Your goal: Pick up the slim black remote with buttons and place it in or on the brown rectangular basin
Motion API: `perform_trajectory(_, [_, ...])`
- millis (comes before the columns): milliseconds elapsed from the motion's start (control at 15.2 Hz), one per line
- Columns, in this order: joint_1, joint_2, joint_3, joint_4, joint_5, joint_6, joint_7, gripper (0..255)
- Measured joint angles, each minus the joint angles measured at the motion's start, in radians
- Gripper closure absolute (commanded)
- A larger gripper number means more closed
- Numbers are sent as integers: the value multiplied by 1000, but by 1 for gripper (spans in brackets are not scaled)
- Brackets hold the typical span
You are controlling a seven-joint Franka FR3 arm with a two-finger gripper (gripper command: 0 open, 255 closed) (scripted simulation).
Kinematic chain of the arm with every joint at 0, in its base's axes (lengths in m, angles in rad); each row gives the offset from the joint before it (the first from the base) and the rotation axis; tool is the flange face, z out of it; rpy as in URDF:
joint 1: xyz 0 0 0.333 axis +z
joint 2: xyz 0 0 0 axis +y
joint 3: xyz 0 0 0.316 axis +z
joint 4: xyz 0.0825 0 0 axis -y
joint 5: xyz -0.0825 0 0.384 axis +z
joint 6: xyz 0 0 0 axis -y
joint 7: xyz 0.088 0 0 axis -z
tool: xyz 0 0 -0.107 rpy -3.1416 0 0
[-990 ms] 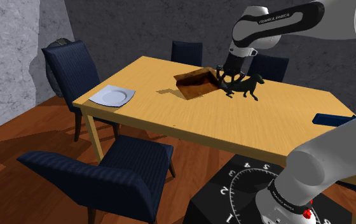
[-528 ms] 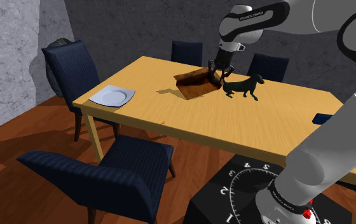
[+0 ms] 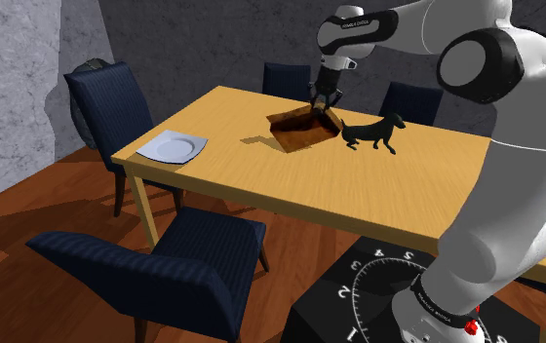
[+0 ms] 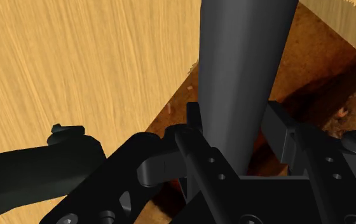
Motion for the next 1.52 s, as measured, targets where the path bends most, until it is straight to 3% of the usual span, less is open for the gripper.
perform_trajectory(462, [-14,351,2,537,4,-186,6,255])
perform_trajectory(1122, [-14,349,2,410,6,-59,-6,255])
perform_trajectory(1518, [-15,357,2,404,7,-46,-7,255])
